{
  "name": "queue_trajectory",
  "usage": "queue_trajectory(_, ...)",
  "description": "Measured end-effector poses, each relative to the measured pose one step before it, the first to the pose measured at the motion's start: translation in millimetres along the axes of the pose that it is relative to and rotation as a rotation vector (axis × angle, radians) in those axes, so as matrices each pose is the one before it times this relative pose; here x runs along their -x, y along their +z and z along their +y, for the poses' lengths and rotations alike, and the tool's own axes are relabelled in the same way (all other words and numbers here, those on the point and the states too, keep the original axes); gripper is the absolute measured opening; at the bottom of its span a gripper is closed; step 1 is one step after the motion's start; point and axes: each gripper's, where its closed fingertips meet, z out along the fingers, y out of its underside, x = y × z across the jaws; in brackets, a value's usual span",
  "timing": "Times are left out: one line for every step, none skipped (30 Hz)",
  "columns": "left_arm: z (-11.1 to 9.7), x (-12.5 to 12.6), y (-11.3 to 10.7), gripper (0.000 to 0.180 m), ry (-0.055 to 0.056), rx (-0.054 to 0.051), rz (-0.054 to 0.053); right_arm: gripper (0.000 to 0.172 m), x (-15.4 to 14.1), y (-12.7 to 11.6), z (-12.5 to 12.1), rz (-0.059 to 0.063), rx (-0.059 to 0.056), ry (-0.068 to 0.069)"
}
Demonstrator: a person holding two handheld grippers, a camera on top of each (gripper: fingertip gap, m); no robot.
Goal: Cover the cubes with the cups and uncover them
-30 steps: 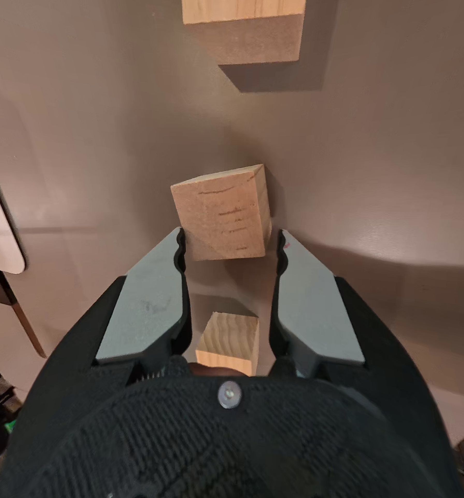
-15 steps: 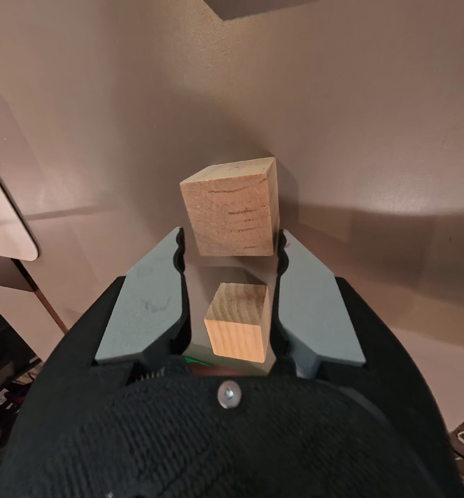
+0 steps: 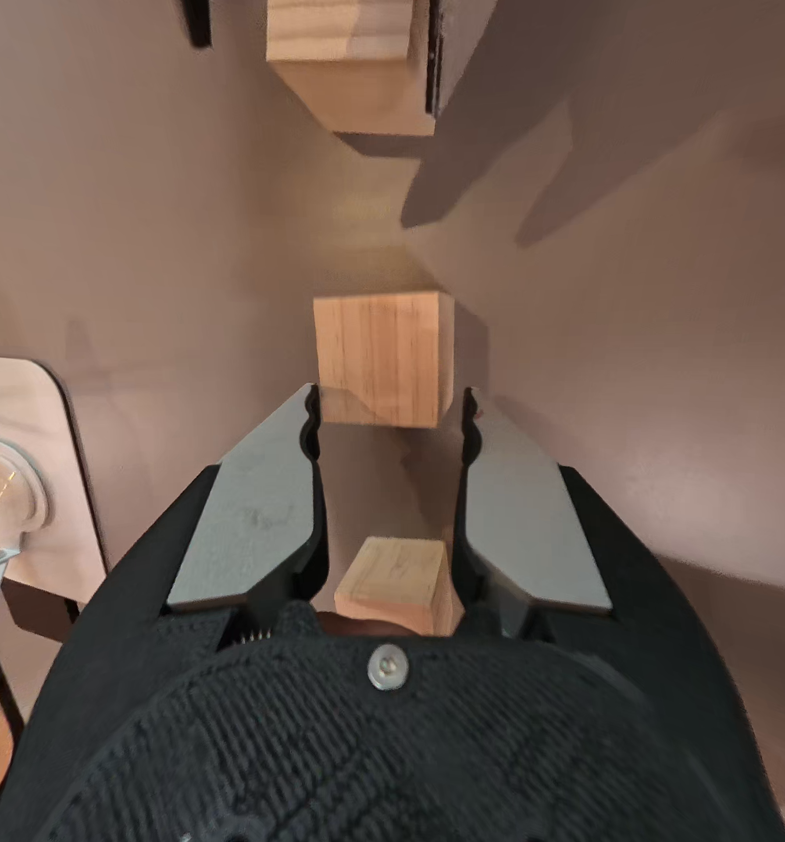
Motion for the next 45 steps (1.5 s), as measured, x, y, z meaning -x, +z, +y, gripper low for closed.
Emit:
queue_trajectory(-3.54, 1.88, 4.92, 0.062, 0.0055, 0.0163, -0.0131, 0.052, 0.53, -1.34, 4.25, -0.0138, 0.0289, 0.0226)
queue_trajectory(-1.51, 2.9, 3.8, 0.064, 0.0059, 0.0219, -0.0182, 0.048, -1.11, -2.03, 4.29, -0.0029, 0.031, 0.019)
queue_trajectory(0.06, 2.4, 3.26, 0.064, -0.0005, 0.0252, -0.0115, 0.047, -2.84, -2.59, 3.74, 0.0096, 0.0256, 0.0211)
queue_trajectory(0.93, -0.15, 3.0, 0.065, -0.0023, 0.0228, 0.0043, 0.048, -2.86, -2.58, 3.7, 0.0092, 0.023, 0.0297)
queue_trajectory(0.89, -1.63, 2.34, 0.062, -0.0014, 0.0156, 0.0102, 0.052, -1.69, -2.09, 4.72, -0.0016, 0.0277, 0.0362)
queue_trajectory(0.68, -0.57, 1.52, 0.061, 0.0022, 0.0081, -0.0002, 0.058, -0.42, -1.23, 5.59, -0.0082, 0.0315, 0.035)
queue_trajectory(0.5, -0.06, 0.15, 0.061, 0.0084, 0.0035, -0.0054, 0.06, 0.06, -0.41, 6.02, -0.0093, 0.0316, 0.0285)
queue_trajectory(1.33, -0.86, -0.49, 0.061, 0.0067, 0.0065, 0.0012, 0.059, -1.11, 0.81, 6.0, 0.0, 0.0313, 0.0211)
queue_trajectory(1.96, -1.08, -0.67, 0.061, 0.0034, 0.0059, 0.0036, 0.059, -1.75, 1.81, 5.77, 0.0042, 0.0302, 0.0149)
queue_trajectory(2.52, -0.2, -0.5, 0.061, -0.0023, 0.0093, 0.001, 0.061, -1.14, 2.8, 5.5, 0.0007, 0.0293, 0.0076)
queue_trajectory(2.62, 0.51, -0.17, 0.061, -0.005, 0.0082, -0.0016, 0.062, -1.06, 3.51, 5.08, 0.0023, 0.0295, 0.0009)
queue_trajectory(2.0, 0.63, -0.11, 0.061, -0.0073, 0.0041, -0.002, 0.062, -0.95, 3.61, 4.86, 0.0044, 0.0288, -0.0019)
queue_trajectory(1.2, 0.33, -0.05, 0.061, -0.0074, 0.0, -0.001, 0.063, -0.18, 3.43, 3.79, 0.0037, 0.024, -0.0047)
queue_trajectory(0.63, -0.04, -0.07, 0.061, -0.0041, -0.0024, -0.0017, 0.062, -0.76, 1.93, 1.83, 0.0105, 0.0123, -0.0118)
queue_trajectory(0.37, -0.12, -0.1, 0.061, -0.0043, -0.0006, -0.0028, 0.058, -1.02, 0.11, 0.75, 0.0137, 0.0044, -0.0168)
queue_trajectory(0.07, -0.01, -0.11, 0.061, -0.0038, -0.0003, -0.0041, 0.056, 0.63, -1.04, 1.14, 0.0012, 0.0036, -0.0148)
queue_trajectory(-0.23, 0.05, 0.09, 0.061, -0.0031, -0.0002, -0.0056, 0.055, 2.22, -1.62, 1.34, -0.0104, 0.0035, -0.0108)
queue_trajectory(-0.61, -0.13, 0.32, 0.061, -0.0016, -0.0007, -0.0048, 0.055, 2.56, -1.67, 1.67, -0.0129, 0.0052, -0.0103)
queue_trajectory(-1.29, -0.38, 0.26, 0.061, 0.0005, -0.0043, -0.0024, 0.055, 1.85, -1.24, 1.52, -0.0073, 0.003, -0.0103)
queue_trajectory(-1.3, -0.48, 0.11, 0.061, 0.0014, -0.0033, -0.0011, 0.055, 0.91, -0.79, 0.92, -0.0029, 0.0008, -0.0081)
queue_trajectory(-1.24, -0.69, -0.12, 0.061, 0.0043, -0.0026, 0.0023, 0.055, 0.47, -0.44, 0.74, -0.0011, 0.002, -0.0043)
queue_trajectory(-1.32, -0.7, -0.09, 0.061, 0.0041, -0.0021, 0.0032, 0.055, 0.09, -0.37, 0.53, 0.0008, 0.0032, -0.0038)
queue_trajectory(-0.96, -0.08, 0.15, 0.061, 0.0015, 0.0002, 0.0014, 0.055, 0.11, -0.39, 0.26, 0.0023, 0.0027, -0.0058)
queue_trajectory(-1.26, 0.52, 0.36, 0.061, -0.0025, -0.0009, -0.0006, 0.055, 0.2, -0.43, 0.41, 0.0042, 0.0041, -0.007)
queue_trajectory(-1.79, 0.7, 0.55, 0.061, -0.0074, -0.0042, -0.001, 0.054, -0.47, -0.74, 0.56, 0.0097, 0.0073, -0.0067)
queue_trajectory(-2.12, 1.0, 0.62, 0.061, -0.012, -0.0049, -0.0014, 0.054, -1.51, -0.97, 0.74, 0.0169, 0.0099, -0.0072)
queue_trajectory(-2.22, 0.54, 0.49, 0.061, -0.0111, -0.0061, 0.0002, 0.054, -2.19, -1.13, 0.79, 0.0221, 0.0111, -0.0054)
queue_trajectory(-2.1, -0.18, 0.2, 0.061, -0.0053, -0.007, 0.0016, 0.054, -1.75, -1.51, 0.21, 0.0203, 0.0065, -0.0049)
queue_trajectory(-1.81, -0.44, -0.01, 0.061, -0.0039, -0.0057, 0.0019, 0.054, -0.68, -2.07, -1.23, 0.0133, -0.0039, -0.0061)
queue_trajectory(-1.36, -0.76, -0.05, 0.061, -0.0032, -0.0045, 0.0019, 0.054, 0.33, -2.69, -2.81, 0.0048, -0.0146, -0.0051)
queue_trajectory(-0.84, -0.79, -0.25, 0.061, -0.0027, -0.0029, 0.0018, 0.053, 0.74, -3.01, -3.06, -0.0017, -0.0183, -0.0007)
queue_trajectory(-0.59, -0.69, -0.51, 0.061, -0.0053, -0.0034, 0.0019, 0.053, 0.53, -3.0, -2.55, -0.0039, -0.0169, 0.002)
queue_trajectory(-0.73, 0.2, -1.11, 0.061, -0.0089, -0.0061, -0.0012, 0.053, -0.1, -2.91, -1.65, -0.0006, -0.0141, 0.0015)
queue_trajectory(-0.6, 1.51, -2.23, 0.063, -0.0131, -0.0072, -0.0066, 0.053, -1.06, -2.61, -1.35, 0.0044, -0.0136, -0.0007)
queue_trajectory(-0.03, 1.78, -3.97, 0.067, -0.0108, -0.0068, -0.0064, 0.054, -1.49, -2.77, -2.4, 0.0071, -0.0195, -0.0027)
queue_trajectory(-0.33, 2.5, -5.84, 0.072, -0.011, -0.0139, -0.0089, 0.054, -1.19, -2.89, -4.18, 0.0053, -0.0286, -0.0014)
queue_trajectory(0.08, 3.17, -7.47, 0.077, -0.0177, -0.0173, -0.0106, 0.054, -0.96, -2.95, -5.89, 0.0025, -0.0351, 0.0036)
queue_trajectory(1.29, 2.87, -8.72, 0.079, -0.018, -0.0171, -0.0061, 0.054, -0.67, -2.86, -7.28, 0.0006, -0.0393, 0.0076)
queue_trajectory(2.44, 3.65, -9.73, 0.079, -0.0142, -0.02, -0.0091, 0.054, -0.63, -2.51, -7.95, 0.0017, -0.0406, 0.0084)
queue_trajectory(4.52, 5.81, -10.63, 0.077, -0.0165, -0.0162, -0.0184, 0.055, -1.7, -2.21, -7.86, 0.0091, -0.0384, 0.0094)
queue_trajectory(7.23, 8.79, -11.17, 0.076, -0.0246, -0.0102, -0.0279, 0.057, -3.77, -1.97, -7.32, 0.0207, -0.0364, 0.0148)
queue_trajectory(9.39, 11.62, -11.49, 0.075, -0.0329, -0.0085, -0.0338, 0.057, -5.33, -1.58, -6.39, 0.0262, -0.0328, 0.0242)
queue_trajectory(11.29, 14.18, -11.42, 0.073, -0.0415, -0.0069, -0.0369, 0.057, -6.13, -1.17, -5.3, 0.0238, -0.0283, 0.0327)
queue_trajectory(13.36, 16.07, -11.35, 0.072, -0.0494, -0.0024, -0.0364, 0.057, -6.3, -0.83, -4.76, 0.0217, -0.0273, 0.0359)
queue_trajectory(14.57, 17.41, -11.49, 0.072, -0.0511, 0.0016, -0.0344, 0.056, -7.36, -0.64, -4.4, 0.028, -0.0283, 0.0352)
